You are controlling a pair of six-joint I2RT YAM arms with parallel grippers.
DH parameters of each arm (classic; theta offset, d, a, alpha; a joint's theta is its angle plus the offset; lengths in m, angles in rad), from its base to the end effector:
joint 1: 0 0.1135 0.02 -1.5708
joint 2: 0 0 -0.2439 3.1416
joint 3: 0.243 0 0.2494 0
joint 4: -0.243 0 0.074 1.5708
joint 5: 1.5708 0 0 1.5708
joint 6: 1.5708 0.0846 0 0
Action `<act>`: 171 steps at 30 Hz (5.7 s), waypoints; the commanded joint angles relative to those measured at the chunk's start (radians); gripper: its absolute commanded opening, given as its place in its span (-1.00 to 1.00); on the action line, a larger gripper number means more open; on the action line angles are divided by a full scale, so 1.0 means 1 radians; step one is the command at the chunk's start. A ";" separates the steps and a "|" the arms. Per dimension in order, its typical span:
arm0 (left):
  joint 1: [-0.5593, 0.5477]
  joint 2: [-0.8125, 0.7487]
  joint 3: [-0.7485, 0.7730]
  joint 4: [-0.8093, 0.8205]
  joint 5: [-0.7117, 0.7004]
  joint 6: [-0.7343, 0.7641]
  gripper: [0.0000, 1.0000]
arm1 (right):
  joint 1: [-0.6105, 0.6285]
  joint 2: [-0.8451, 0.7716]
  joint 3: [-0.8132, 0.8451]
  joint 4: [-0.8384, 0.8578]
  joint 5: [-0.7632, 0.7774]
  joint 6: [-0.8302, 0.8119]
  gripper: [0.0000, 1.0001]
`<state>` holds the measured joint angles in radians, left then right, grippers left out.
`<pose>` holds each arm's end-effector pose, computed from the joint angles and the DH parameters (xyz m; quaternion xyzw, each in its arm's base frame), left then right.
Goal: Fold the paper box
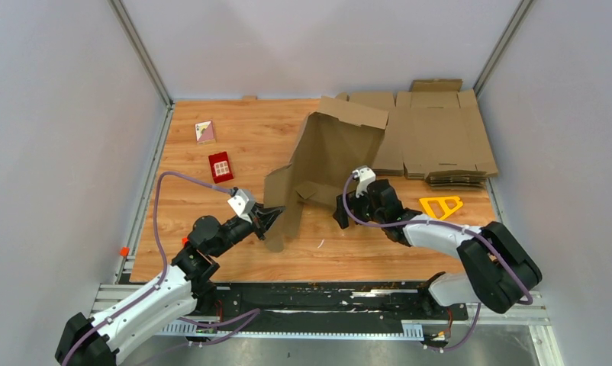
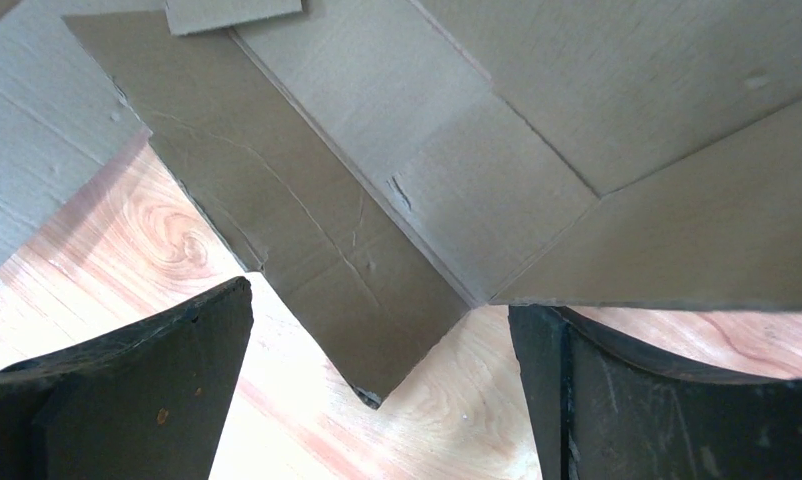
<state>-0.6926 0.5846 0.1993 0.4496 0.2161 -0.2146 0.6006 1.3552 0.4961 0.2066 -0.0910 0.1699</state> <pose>0.1576 -0.1543 0.2228 0.2374 0.6421 -0.3841 0.6196 0.2408 0.1742 0.1116 -0.2110 0.8705 0.2042 0.3950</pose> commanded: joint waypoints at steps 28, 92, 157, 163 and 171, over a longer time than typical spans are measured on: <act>-0.002 0.080 0.008 0.042 0.108 -0.072 -1.00 | -0.089 0.095 0.053 0.088 0.010 0.123 0.79; -0.002 0.323 0.026 0.278 0.308 -0.160 -1.00 | -0.061 0.133 0.158 0.075 0.026 0.045 0.43; -0.002 0.383 0.103 0.084 0.232 -0.073 -1.00 | -0.137 0.334 0.332 0.121 0.014 -0.006 0.45; -0.002 0.399 0.101 0.087 0.248 -0.085 -1.00 | -0.137 0.406 0.399 -0.015 0.131 0.071 0.83; -0.003 0.399 0.100 0.074 0.252 -0.088 -1.00 | -0.138 0.461 0.447 -0.072 0.149 0.120 0.93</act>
<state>-0.6914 0.9665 0.3065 0.6392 0.4187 -0.2836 0.4686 1.7630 0.8993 0.2245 0.0174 0.2279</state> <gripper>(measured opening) 0.008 0.957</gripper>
